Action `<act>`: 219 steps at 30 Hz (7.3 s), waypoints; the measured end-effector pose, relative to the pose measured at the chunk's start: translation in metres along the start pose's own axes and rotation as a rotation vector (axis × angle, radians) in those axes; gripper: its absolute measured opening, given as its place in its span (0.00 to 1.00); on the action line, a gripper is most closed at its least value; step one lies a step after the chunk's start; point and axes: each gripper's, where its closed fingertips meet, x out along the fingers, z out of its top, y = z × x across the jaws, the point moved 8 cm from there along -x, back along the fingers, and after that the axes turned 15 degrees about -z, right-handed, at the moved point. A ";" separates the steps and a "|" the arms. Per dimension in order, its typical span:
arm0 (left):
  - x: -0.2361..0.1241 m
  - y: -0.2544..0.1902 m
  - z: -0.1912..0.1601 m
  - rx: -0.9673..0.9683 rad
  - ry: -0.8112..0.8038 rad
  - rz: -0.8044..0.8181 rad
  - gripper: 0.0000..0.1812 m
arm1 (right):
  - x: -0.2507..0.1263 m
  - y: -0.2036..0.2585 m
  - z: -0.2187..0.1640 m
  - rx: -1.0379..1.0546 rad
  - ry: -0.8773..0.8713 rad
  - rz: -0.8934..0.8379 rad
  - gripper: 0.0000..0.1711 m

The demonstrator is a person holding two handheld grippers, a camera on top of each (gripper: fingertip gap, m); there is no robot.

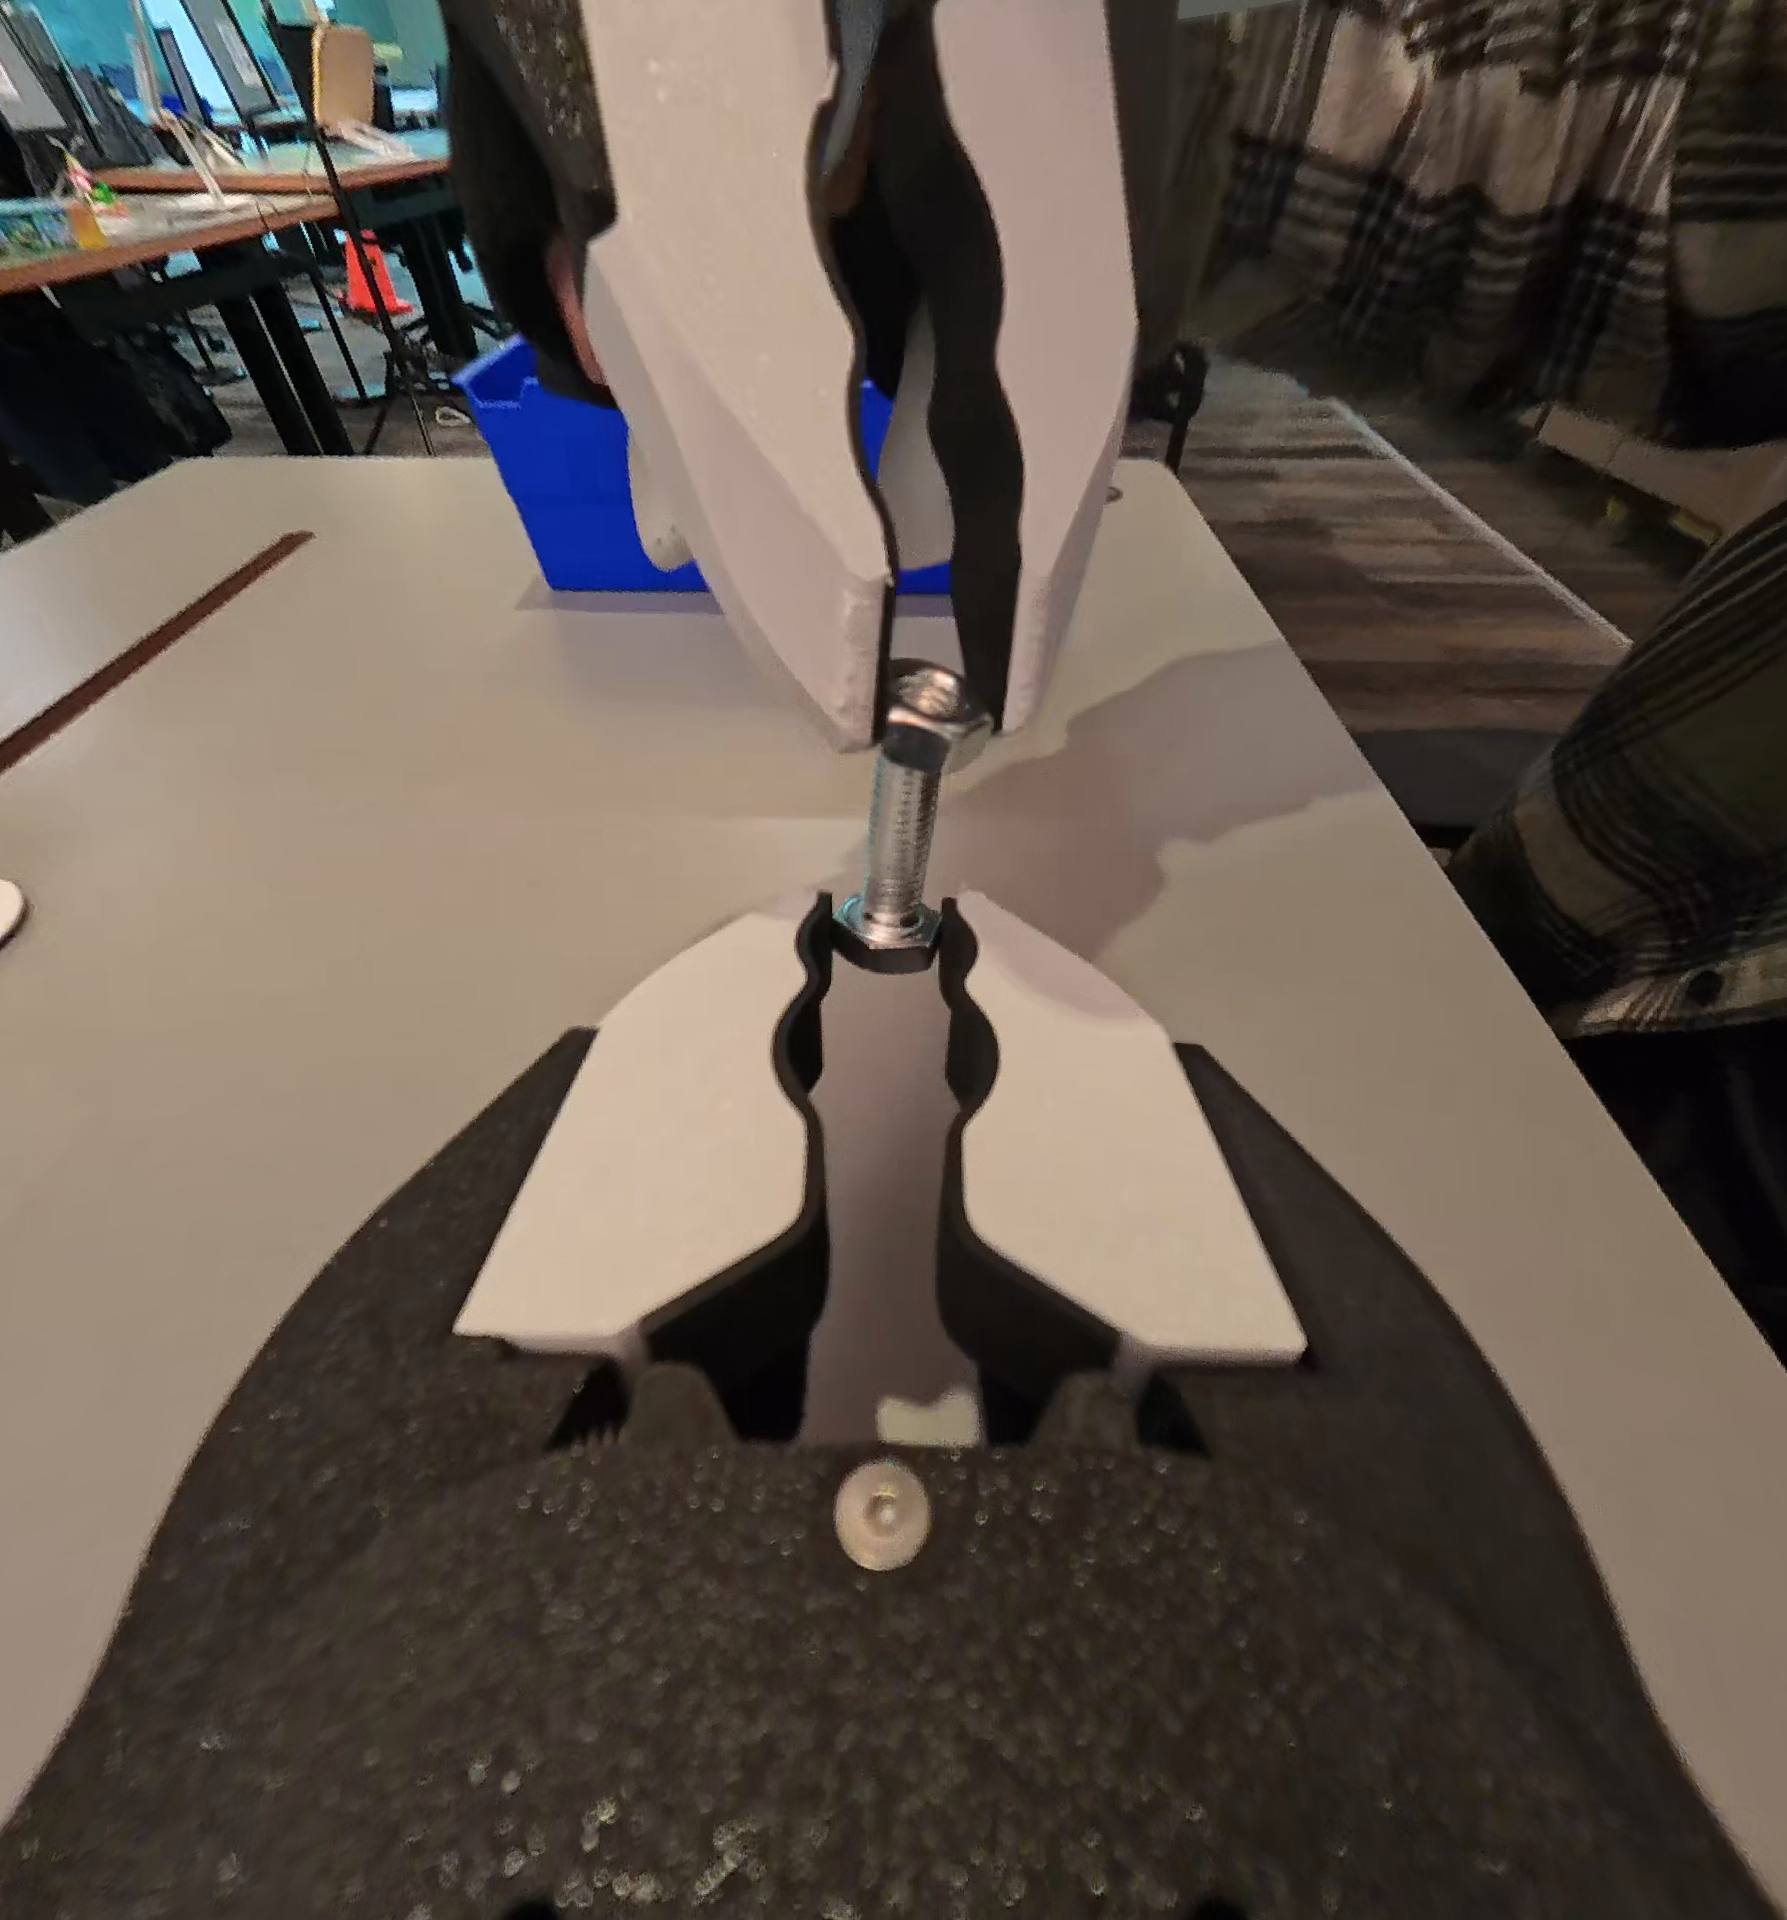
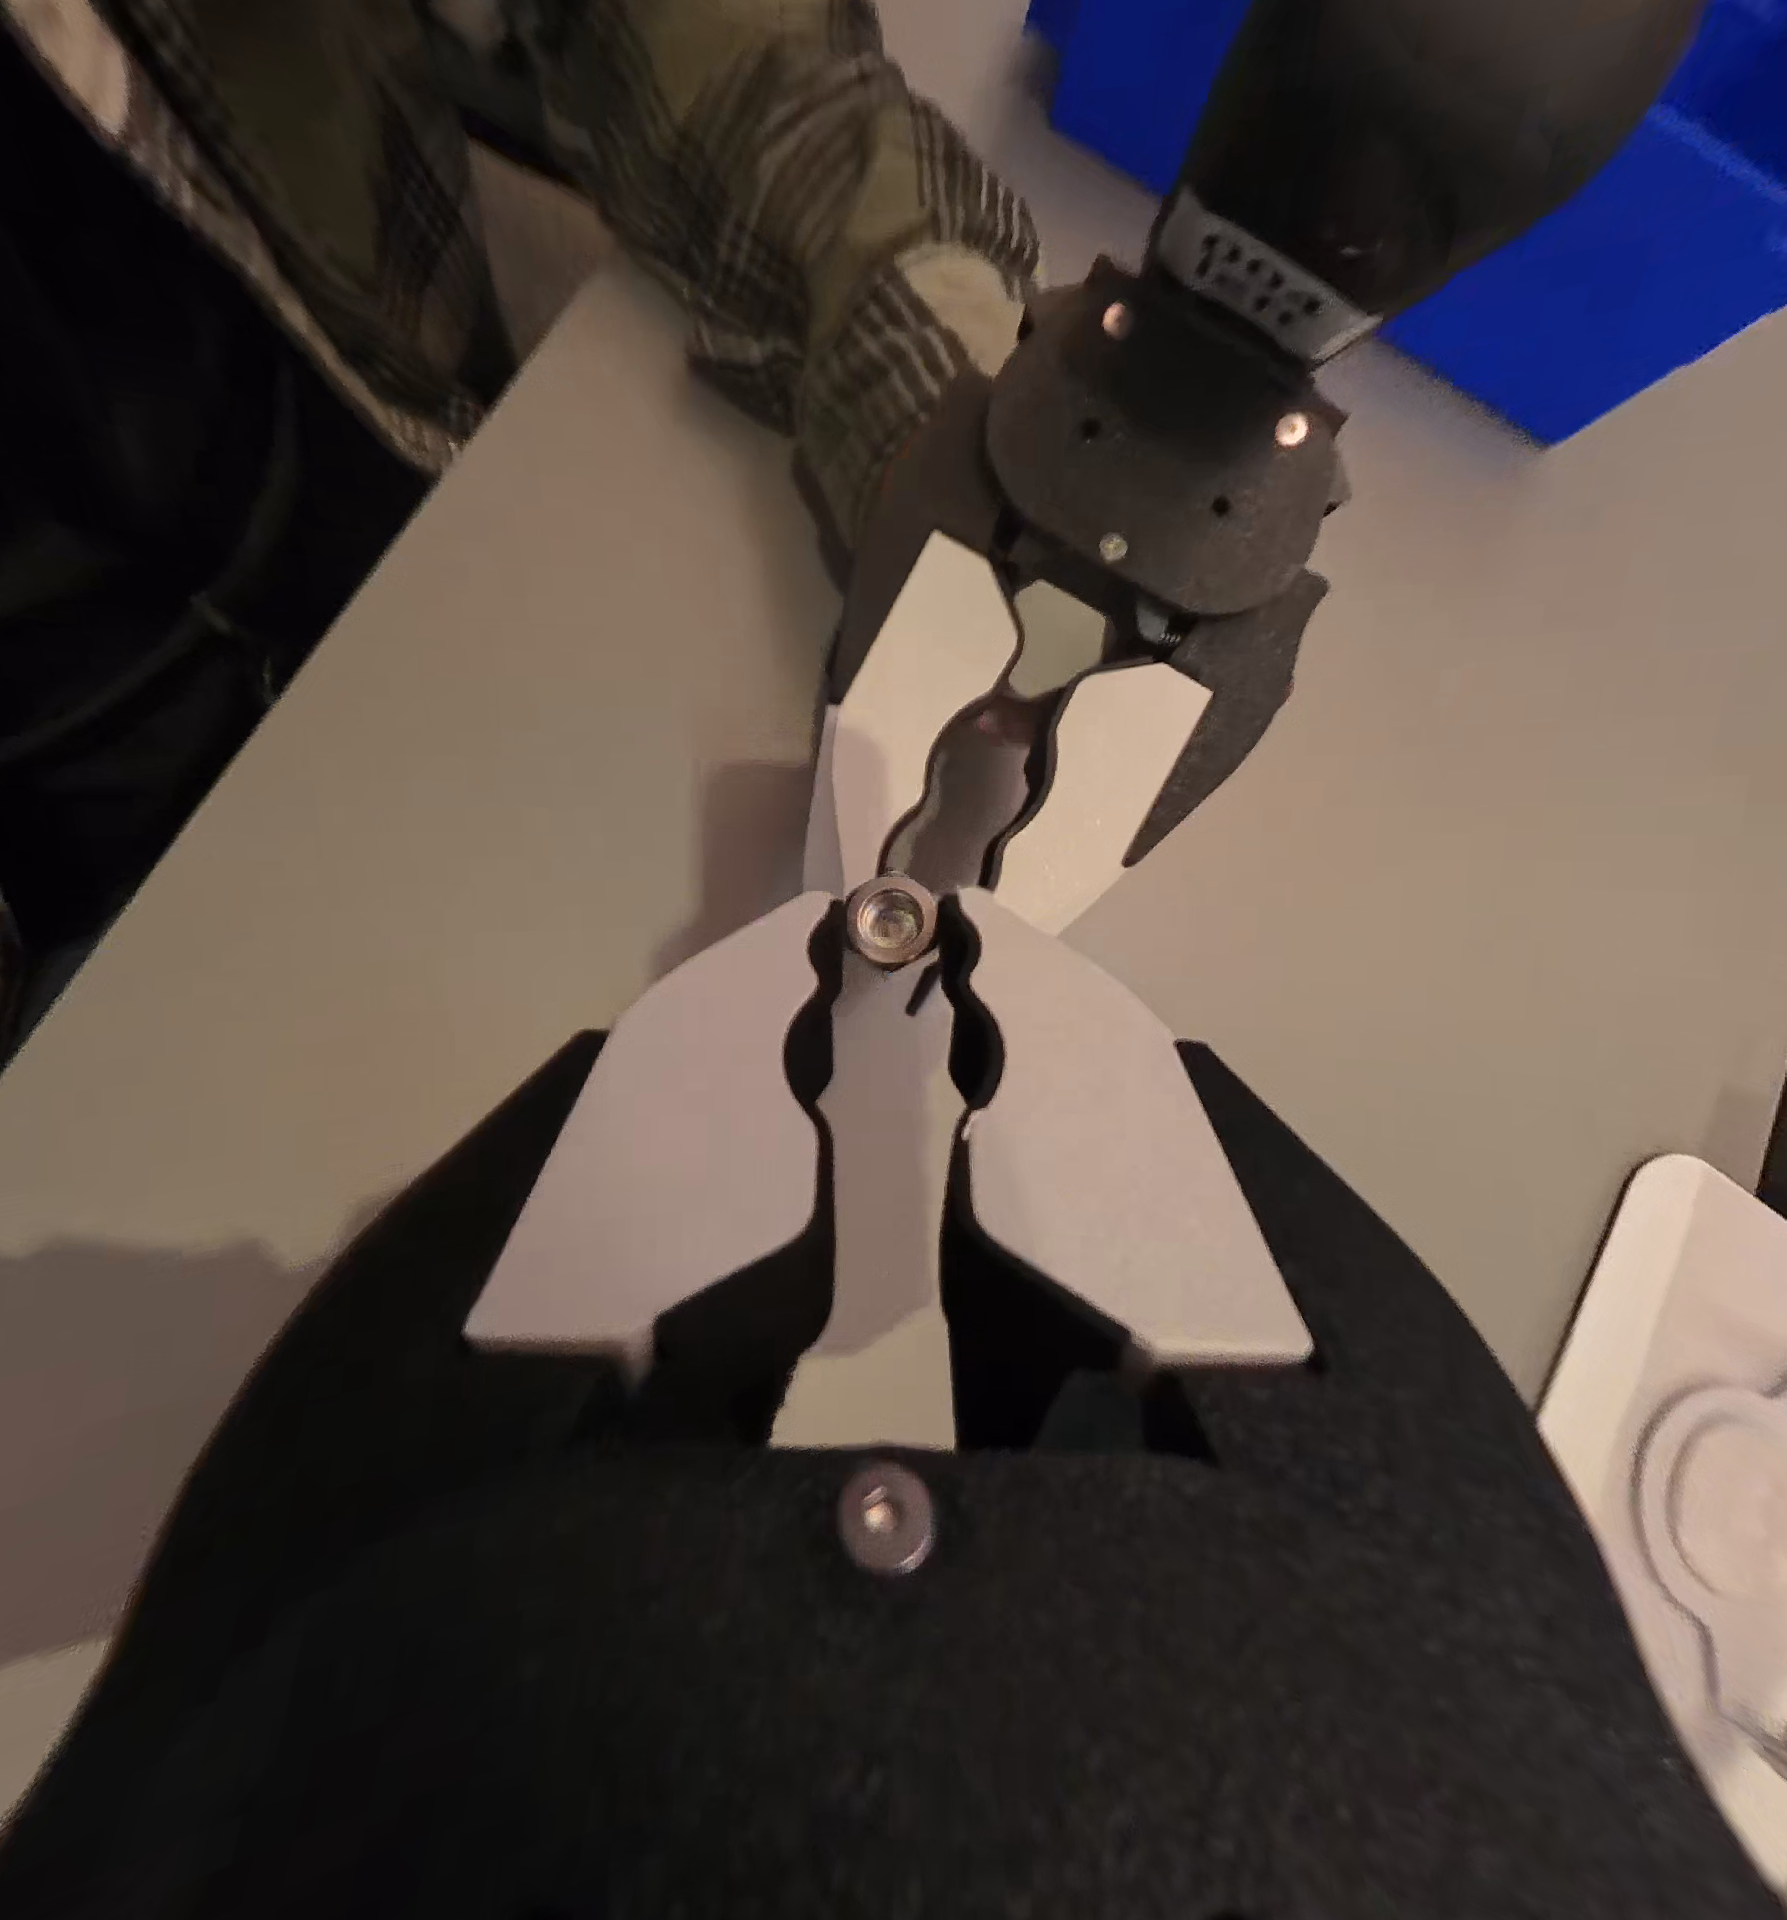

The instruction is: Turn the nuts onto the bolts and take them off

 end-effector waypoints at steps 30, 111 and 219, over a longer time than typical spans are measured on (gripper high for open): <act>-0.004 0.005 0.000 -0.019 -0.032 0.043 0.11 | 0.002 -0.006 -0.017 0.148 -0.191 -0.045 0.10; -0.005 0.005 0.001 -0.037 -0.075 0.033 0.11 | 0.005 -0.013 -0.010 0.219 -0.194 -0.016 0.16; 0.012 0.001 -0.005 -0.150 -0.055 -0.116 0.11 | 0.025 0.016 -0.044 0.343 -0.570 -0.100 0.17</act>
